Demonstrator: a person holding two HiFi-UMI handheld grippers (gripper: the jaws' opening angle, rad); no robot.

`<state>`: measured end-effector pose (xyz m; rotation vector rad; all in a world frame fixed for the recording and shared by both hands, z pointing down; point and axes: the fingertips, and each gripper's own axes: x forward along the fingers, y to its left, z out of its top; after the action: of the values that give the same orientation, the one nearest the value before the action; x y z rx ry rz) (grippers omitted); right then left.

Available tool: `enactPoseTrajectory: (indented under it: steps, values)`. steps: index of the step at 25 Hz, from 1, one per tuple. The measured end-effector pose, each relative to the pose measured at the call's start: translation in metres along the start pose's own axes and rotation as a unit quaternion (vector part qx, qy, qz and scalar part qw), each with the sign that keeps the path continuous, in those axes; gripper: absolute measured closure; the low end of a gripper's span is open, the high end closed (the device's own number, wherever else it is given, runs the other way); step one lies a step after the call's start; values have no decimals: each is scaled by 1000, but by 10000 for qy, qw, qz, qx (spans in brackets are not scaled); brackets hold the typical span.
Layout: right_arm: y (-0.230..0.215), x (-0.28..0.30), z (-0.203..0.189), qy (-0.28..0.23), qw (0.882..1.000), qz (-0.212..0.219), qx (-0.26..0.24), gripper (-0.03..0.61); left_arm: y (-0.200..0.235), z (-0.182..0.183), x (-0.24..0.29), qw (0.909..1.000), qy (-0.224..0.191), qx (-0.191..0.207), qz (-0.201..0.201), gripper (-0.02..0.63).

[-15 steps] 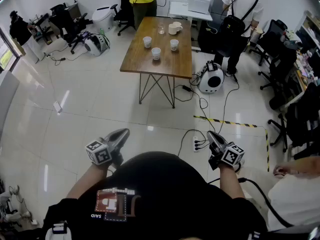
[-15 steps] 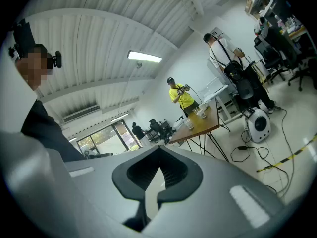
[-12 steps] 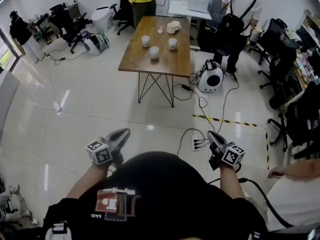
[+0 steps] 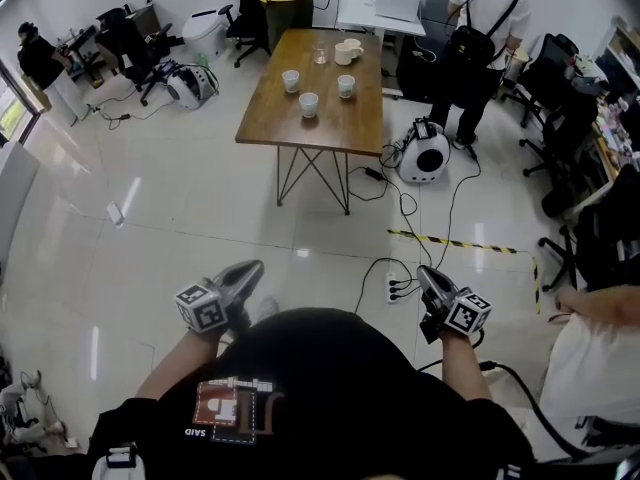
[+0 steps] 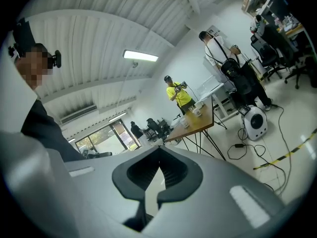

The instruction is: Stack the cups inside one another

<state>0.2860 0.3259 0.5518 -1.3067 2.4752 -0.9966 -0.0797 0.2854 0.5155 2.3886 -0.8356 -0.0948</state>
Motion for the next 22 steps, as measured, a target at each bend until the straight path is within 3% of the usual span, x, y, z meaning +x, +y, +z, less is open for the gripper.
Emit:
enactPoseTrajectory:
  steps: [7,17,22]
  values:
    - [-1,72,20,176,9994,-198,-225,565,72,26,22,9994,-48,-274,-221,612]
    - [15,263,87,-128,9987,-431,-251,565,245,160,36,9992,-26,-18,-387,612]
    - [7,335,100,331,9978,-276,-498,565,298,199,52,9994,-278,-28,-210,612]
